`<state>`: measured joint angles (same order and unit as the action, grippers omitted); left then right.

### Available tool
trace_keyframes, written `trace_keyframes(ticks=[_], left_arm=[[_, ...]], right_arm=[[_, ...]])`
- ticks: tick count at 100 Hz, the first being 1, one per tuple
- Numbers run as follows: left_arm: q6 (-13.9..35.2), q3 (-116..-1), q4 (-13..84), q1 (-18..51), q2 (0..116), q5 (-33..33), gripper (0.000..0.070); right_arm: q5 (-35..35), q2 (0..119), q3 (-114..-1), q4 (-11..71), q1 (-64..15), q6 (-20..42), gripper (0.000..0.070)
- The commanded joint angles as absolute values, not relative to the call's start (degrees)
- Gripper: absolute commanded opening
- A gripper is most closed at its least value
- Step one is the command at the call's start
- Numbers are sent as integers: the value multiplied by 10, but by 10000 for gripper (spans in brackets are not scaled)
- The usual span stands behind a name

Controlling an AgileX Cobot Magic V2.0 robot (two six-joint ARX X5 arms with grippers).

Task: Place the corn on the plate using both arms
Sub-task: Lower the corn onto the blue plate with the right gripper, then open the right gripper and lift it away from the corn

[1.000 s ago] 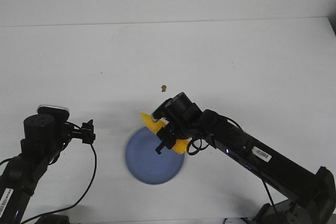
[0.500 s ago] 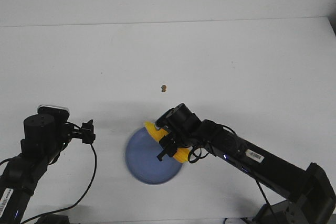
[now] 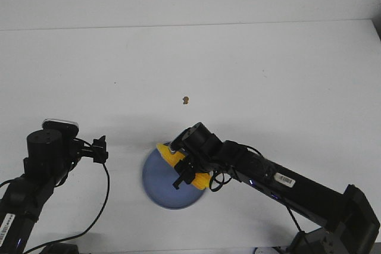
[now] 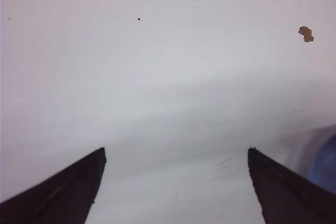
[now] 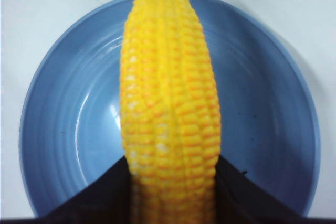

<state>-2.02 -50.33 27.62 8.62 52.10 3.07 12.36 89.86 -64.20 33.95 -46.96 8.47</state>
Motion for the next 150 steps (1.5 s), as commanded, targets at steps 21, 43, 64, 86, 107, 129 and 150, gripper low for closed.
trace_keyframes(ticks=[21,43,64,86,107,129,150], left_arm=[[-18,-515,273,86,524,30,550],[-18,-515,273,86,524,30,550],[-17,-515,273,86,524,30,550],[-15,-515,273,86,524,30,550],[-15,-515,270,86,524,30,543],[-15,-515,268,86,524,30,543],[-14,-515,269,86,524,30,543]], right_arm=[[119,912,-648,334,-477,92,231],[119,912,-648,334,-477,92,472],[117,912,-648,333,-477,92,593],[115,912,-648,324,-477,92,592],[109,884,-648,316,-448,91,589],[47,807,-648,325,-378,72,588],[6,705,-648,365,-285,39,587]])
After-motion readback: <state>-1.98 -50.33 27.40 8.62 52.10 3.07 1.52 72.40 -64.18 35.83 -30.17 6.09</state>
